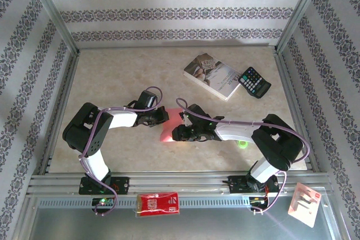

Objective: Fold a paper plane with a square sheet of paper (pick it up from the middle)
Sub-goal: Fold the triangle at the bottom-center of the table.

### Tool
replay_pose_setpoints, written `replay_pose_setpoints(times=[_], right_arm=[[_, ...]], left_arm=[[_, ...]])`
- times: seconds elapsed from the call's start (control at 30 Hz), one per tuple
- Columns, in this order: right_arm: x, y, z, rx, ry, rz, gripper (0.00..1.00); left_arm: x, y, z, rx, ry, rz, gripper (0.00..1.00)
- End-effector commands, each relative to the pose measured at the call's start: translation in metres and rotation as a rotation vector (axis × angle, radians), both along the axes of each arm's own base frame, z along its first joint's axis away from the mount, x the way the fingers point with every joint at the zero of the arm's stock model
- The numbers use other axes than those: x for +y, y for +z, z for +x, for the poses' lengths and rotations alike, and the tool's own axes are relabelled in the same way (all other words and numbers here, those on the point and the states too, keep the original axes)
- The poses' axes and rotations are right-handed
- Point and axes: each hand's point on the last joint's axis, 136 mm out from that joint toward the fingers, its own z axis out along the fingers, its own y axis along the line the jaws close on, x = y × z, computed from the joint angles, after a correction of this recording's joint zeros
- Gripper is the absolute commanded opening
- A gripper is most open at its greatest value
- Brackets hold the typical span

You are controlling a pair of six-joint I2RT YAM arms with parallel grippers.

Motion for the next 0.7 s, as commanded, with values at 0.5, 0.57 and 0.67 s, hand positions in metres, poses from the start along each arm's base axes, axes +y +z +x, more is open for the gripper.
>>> replay_pose_setpoints(times=[0.5,0.57,0.67], right_arm=[[-0.0047,0.0147,-0.0032,-0.025,0.007,0.043,0.42],[-0.0056,0.0154,-0.0029,-0.027,0.003,0.044,0.42],[-0.0057,0.0168,-0.0027,-0.031,0.0,0.046,0.42]], left_arm=[[0.03,-0.036,-0.0254,0.111,0.033,0.14,0.0],[0.0299,-0.0358,-0.025,0.111,0.034,0.14,0.0],[0.0294,-0.0358,-0.0248,0.113,0.033,0.139,0.0]])
